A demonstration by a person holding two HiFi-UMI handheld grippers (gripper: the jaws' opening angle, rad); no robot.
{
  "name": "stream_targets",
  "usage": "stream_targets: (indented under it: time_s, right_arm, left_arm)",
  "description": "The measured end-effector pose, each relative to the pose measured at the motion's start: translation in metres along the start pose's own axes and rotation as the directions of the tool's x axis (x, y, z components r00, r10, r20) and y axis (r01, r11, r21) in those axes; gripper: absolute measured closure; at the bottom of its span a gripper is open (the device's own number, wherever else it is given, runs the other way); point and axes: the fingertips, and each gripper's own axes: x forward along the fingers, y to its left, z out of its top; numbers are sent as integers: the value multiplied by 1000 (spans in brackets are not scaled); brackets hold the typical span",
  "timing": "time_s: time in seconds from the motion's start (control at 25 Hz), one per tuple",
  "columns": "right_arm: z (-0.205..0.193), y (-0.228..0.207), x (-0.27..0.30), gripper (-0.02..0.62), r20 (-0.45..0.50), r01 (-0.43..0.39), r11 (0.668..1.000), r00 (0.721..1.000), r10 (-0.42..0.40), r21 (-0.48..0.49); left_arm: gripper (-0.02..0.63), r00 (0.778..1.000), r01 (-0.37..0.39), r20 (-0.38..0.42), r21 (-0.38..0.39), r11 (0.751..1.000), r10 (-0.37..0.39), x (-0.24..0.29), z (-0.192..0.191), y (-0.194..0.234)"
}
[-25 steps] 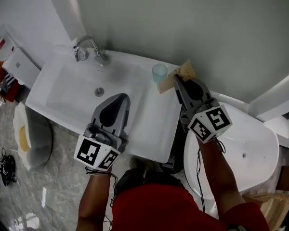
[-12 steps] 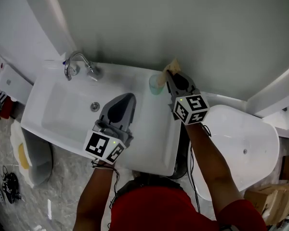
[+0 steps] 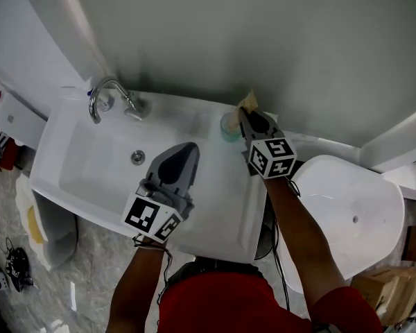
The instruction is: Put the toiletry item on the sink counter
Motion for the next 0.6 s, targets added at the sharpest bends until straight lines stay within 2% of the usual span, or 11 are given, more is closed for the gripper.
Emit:
stream_targets:
  time_s: [0.36, 0.4, 0.48, 0.6]
  right_arm:
    - [-42, 4, 11, 549, -171, -29, 1000, 985, 30, 8]
    - [-46, 3, 10, 537, -193, -32, 999, 981, 34, 10]
    - [-55, 2, 9, 437, -234, -35, 999, 971, 39, 21]
    - [-64, -2, 4, 402, -273, -23, 999, 961, 34, 43]
  left_arm:
    - [583, 1000, 15, -19, -26, 1000, -16, 3, -12, 3]
    - [583, 1000, 19, -20, -28, 999, -20, 3, -13, 2]
    - [583, 999, 25, -22, -31, 999, -26, 2, -14, 0]
    - [583, 999, 30, -21, -36, 999, -30, 0, -15, 0]
